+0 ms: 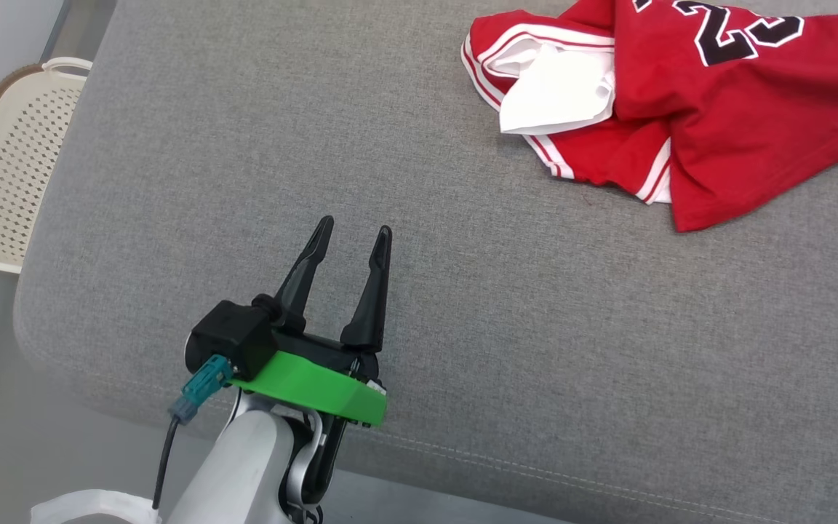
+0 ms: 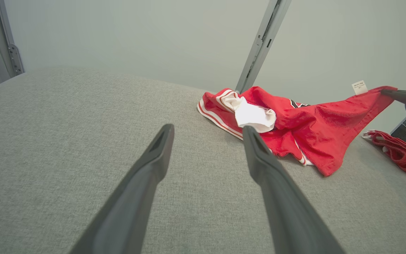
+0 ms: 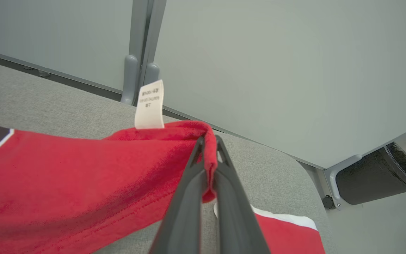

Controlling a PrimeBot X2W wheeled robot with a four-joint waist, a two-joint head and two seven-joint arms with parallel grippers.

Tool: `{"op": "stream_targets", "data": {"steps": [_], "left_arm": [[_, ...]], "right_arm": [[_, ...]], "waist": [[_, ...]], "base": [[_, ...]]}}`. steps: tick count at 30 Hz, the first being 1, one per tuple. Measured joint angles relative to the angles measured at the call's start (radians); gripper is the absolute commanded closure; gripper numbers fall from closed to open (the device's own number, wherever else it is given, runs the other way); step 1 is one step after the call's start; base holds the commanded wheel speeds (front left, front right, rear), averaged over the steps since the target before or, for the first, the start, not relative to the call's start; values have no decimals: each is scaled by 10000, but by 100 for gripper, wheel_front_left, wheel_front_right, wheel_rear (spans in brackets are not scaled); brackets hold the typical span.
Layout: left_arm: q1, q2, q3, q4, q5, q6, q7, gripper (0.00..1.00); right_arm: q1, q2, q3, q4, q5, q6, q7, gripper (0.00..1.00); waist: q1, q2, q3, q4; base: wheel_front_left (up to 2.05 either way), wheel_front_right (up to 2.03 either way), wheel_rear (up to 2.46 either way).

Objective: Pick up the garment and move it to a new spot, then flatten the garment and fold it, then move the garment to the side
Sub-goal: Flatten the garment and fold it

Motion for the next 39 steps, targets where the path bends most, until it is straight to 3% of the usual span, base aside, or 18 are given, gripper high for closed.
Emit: {"op": "stream_targets", "data": {"steps": [2,3,13,17,26,39], "left_arm": [[-43,-12,-44,-6,2,2,-2,0],[-61,-17,-65,-6,10,2,0,0],[-84,6,-13,10,25,69,-2,0],[-55,84,67,10,25,132,-4,0],[137,290,130,-61,-2,326,88,0],[435,397,190,-247,-107,458,115,0]], "right_arm": [[-80,44,-12,174,-293,0,31,24],[-117,73,-36,261,-451,0,46,0],[-401,433,-21,430,-930,0,-612,0],[-200,1283,286,132,-274,0,-1313,0],[2185,2824,1379,-1174,1831,0,-2090,0],[5281,3950,1655,-3210,3442,0,-2138,0]], "waist": [[0,0,86,80],[0,0,125,112],[0,0,68,-117],[0,0,-123,-408],[0,0,-681,-1155],[0,0,-1172,-1220]], "base": [[0,0,0],[0,0,0],[0,0,0],[0,0,0],[0,0,0],[0,0,0]]}}
